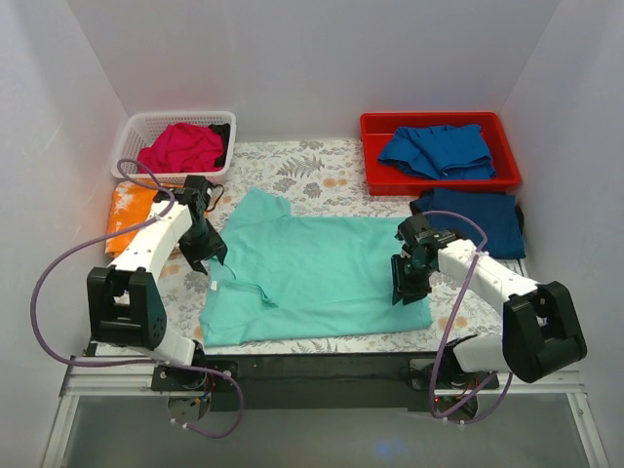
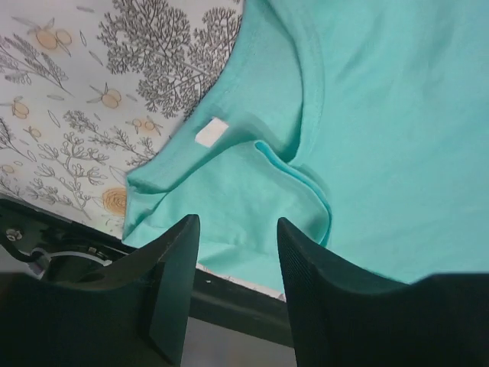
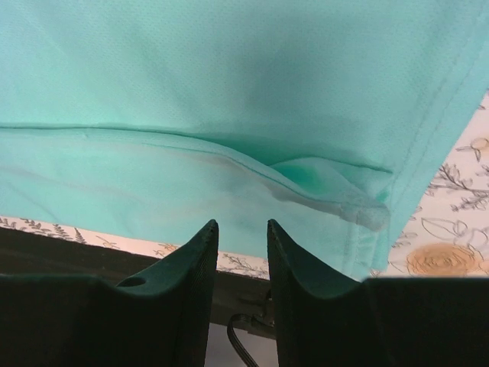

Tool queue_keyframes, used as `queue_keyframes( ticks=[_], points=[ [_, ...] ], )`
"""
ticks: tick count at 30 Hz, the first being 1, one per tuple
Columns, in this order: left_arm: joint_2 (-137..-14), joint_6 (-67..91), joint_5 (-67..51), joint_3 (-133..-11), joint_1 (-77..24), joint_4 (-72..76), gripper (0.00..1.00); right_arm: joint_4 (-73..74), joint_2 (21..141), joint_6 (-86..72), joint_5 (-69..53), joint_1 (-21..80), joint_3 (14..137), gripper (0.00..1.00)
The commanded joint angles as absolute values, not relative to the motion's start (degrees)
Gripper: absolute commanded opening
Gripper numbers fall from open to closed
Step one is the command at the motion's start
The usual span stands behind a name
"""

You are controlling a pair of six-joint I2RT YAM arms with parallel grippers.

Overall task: Fold and stack the t-shirts
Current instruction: Fold the flattened tshirt in 1/3 of the way, then grap the side of the flattened tshirt furthest away from the robot with both arms

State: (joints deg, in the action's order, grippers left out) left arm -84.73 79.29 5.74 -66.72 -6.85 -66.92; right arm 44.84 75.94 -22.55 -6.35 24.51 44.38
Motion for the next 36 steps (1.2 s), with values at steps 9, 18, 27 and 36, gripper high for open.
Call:
queue_keyframes(
  ticks=[9,18,27,36],
  points=[
    [-114.9,60.2,3.2,-98.2,-6.9,-38.6,0.71,41.1,92.4,-19.7,3.6,24.8,70.2,0.37],
    [-120.9,51.8,-3.7,-100.4,-8.1,-32.2,0.61,37.9,96.2,-19.7,3.9,24.7,73.9,0.37],
    [-126.8,49.1,-0.7,-104.9,-9.1,-33.1,0.60,37.8,95.5,-19.2,4.4,24.7,72.4,0.37],
    [-134.7,50.6,11.0,-111.9,-11.2,-37.1,0.60,37.4,95.2,-18.3,5.5,24.6,71.9,0.37]
  ],
)
